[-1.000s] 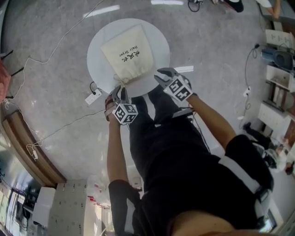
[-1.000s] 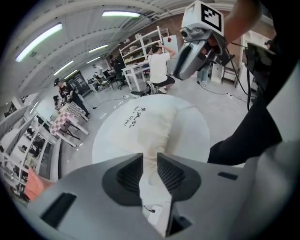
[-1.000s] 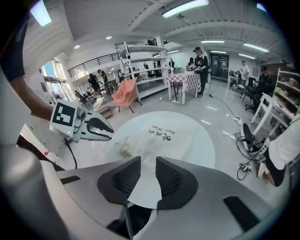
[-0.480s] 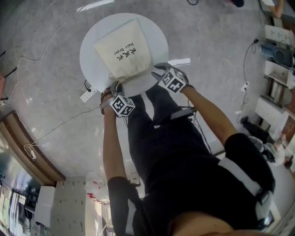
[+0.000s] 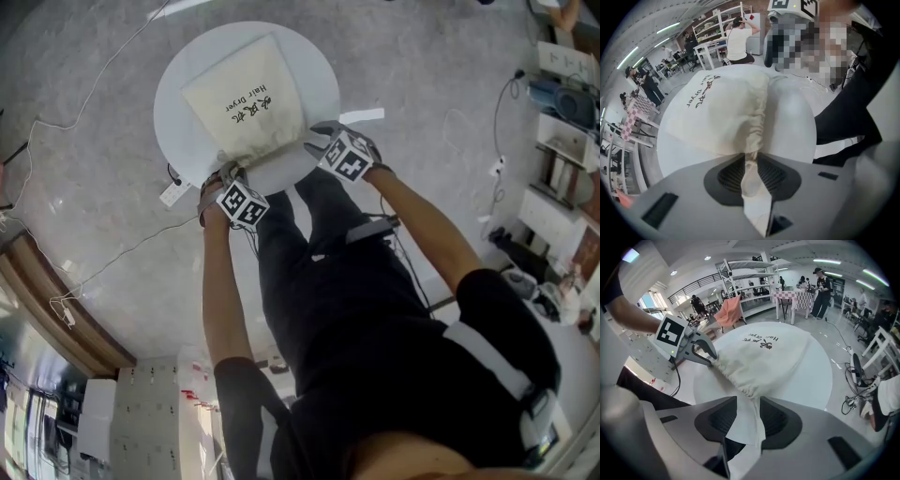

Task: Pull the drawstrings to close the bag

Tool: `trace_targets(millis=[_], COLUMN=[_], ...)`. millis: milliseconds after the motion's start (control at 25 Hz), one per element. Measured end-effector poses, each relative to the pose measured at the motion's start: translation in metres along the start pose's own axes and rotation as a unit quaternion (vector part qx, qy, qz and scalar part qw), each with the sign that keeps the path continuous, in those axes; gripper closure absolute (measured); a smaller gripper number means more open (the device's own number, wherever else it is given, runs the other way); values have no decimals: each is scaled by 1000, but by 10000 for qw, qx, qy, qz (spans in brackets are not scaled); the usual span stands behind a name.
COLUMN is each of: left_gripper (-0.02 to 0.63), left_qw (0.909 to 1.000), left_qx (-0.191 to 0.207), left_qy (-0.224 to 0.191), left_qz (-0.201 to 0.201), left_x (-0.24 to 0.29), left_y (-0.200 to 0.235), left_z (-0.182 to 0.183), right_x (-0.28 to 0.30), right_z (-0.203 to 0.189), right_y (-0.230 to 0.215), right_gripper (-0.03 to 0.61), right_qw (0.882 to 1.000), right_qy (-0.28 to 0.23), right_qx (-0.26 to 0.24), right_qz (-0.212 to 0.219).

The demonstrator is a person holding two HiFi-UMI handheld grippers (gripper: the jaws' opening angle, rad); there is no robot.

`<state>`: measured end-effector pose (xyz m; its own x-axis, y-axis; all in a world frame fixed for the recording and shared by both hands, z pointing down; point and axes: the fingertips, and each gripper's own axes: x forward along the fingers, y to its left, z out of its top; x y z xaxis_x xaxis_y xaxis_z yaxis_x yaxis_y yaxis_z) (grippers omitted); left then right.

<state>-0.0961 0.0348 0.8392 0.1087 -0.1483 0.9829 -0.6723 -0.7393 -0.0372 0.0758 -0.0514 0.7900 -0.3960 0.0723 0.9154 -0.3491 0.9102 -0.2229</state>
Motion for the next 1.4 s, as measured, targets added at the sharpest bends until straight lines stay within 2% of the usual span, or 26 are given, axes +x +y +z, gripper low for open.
trace_targets(millis=[200, 560, 680, 960, 1120, 1240, 1400], left_gripper=[537, 537, 537, 537, 538, 549, 590], left_qw=[9997, 9978, 9975, 9958, 9952, 9939, 9935], left_qx=[-39, -410, -345, -458, -576, -751, -891], left_qy=[247, 505, 609, 764, 764, 764, 672], left_qz=[-72, -99, -102, -234, -193, -255, -214], left_x=[1, 4, 5, 5, 4, 3, 4], left_y=[-4, -1, -1, -3, 0, -4, -4], left_z=[-8, -5, -3, -3, -2, -4, -6], right_x=[8, 18, 23, 30, 40, 42, 44], right_z=[-6, -11, -11, -15, -18, -21, -19], right_y=[-3, -2, -1, -8, -9, -10, -13], right_gripper=[439, 439, 439, 439, 440, 465, 500], right_qw=[9999, 9997, 9996, 9988, 9974, 9964, 9969], right_qy=[78, 206, 234, 443, 597, 563, 537], right_qx=[-42, -157, -183, -187, -402, -576, -522], right_qz=[-51, -1, 31, -55, -107, -261, -236])
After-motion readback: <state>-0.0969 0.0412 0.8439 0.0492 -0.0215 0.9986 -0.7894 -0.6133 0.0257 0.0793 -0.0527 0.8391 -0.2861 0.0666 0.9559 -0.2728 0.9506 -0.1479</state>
